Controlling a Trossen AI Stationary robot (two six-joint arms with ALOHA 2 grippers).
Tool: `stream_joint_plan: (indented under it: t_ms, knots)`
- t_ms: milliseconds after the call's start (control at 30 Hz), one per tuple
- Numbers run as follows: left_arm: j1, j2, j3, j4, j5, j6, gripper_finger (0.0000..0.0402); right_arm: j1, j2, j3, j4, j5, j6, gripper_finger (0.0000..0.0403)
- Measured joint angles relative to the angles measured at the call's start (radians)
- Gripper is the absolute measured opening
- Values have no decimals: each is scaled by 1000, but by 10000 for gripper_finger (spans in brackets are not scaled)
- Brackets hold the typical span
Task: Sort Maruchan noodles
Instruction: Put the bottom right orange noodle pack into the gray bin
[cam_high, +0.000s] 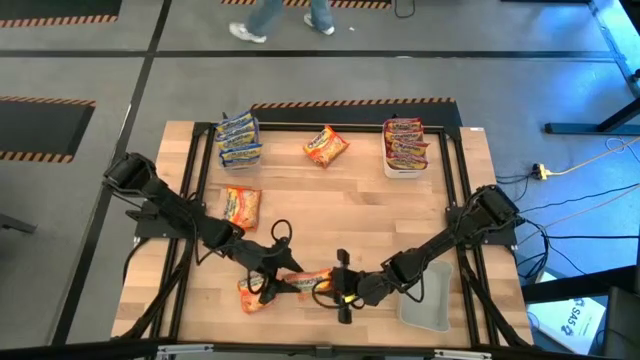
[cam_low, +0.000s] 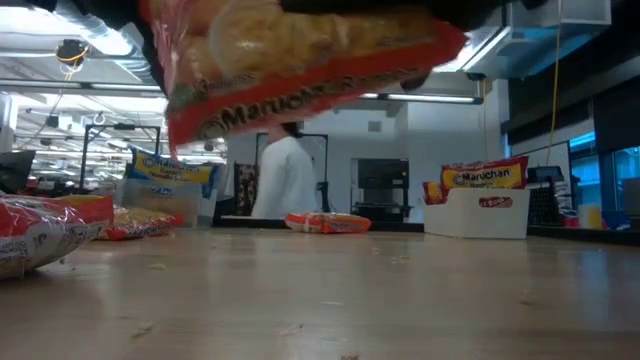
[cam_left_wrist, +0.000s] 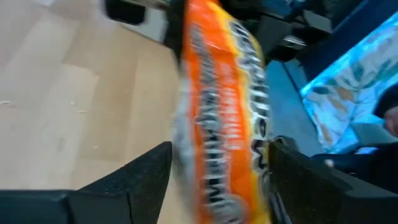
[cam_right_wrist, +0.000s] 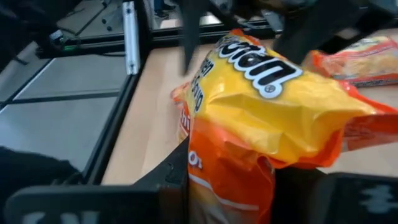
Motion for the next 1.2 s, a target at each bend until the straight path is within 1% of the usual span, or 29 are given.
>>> stream_joint_plan:
  t_ms: [167,367,433,533,667,733,833,900,967,1067,1133,1200]
  knots:
    - [-7,0,0,13,-6,13,264,-14,0,25,-15,-4,-28,99]
    - [-7,0,0,15,1,27,244,-22,1,51,-26,-18,-55,99]
    - [-7,0,0,16,0,27,229,-22,1,55,-26,-19,-56,100]
    - [-7,0,0,16,0,41,194,-22,1,55,-27,-18,-54,103]
    - [-7,0,0,16,7,52,149,-23,2,55,-27,-16,-40,120]
    - [-7,0,0,16,10,54,135,-23,2,55,-25,-16,-25,133]
    - [-7,0,0,10,10,60,129,-23,2,58,-40,-15,-26,158]
    - [-7,0,0,6,8,66,129,-23,-13,58,-95,-27,-21,180]
    - [-7,0,0,2,9,73,129,-23,-46,59,-181,-87,1,203]
    - [-7,0,0,-19,9,96,128,-23,-127,59,-379,-165,81,231]
    - [-7,0,0,-35,-5,141,128,-22,-185,59,-484,-166,131,244]
    - [-12,0,0,-36,-35,204,128,-22,-230,59,-525,-138,152,254]
